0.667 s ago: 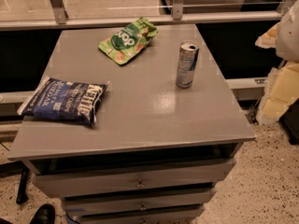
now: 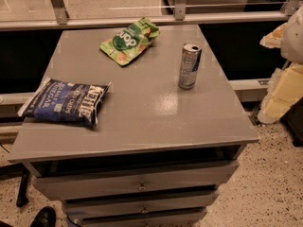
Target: Knock redbull can over
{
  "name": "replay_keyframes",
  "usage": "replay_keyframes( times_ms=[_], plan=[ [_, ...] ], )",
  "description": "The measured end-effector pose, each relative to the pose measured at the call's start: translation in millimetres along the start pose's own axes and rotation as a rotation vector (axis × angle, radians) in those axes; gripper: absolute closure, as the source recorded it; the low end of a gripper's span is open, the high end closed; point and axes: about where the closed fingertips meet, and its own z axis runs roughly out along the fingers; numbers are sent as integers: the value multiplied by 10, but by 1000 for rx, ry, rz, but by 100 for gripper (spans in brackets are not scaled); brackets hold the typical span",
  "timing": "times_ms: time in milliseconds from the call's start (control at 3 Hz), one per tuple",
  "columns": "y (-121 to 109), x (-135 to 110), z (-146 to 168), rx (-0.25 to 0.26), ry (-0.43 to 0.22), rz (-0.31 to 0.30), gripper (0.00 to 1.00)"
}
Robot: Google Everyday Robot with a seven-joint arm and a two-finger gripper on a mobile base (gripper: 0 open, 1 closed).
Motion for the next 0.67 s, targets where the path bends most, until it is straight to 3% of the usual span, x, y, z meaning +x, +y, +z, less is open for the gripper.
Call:
replay_keyframes(
  times_ms=[333, 667],
  plan=[
    [-197, 82, 152, 38, -88, 51, 0],
    [-474, 54, 390, 75, -216, 110, 0]
  ],
)
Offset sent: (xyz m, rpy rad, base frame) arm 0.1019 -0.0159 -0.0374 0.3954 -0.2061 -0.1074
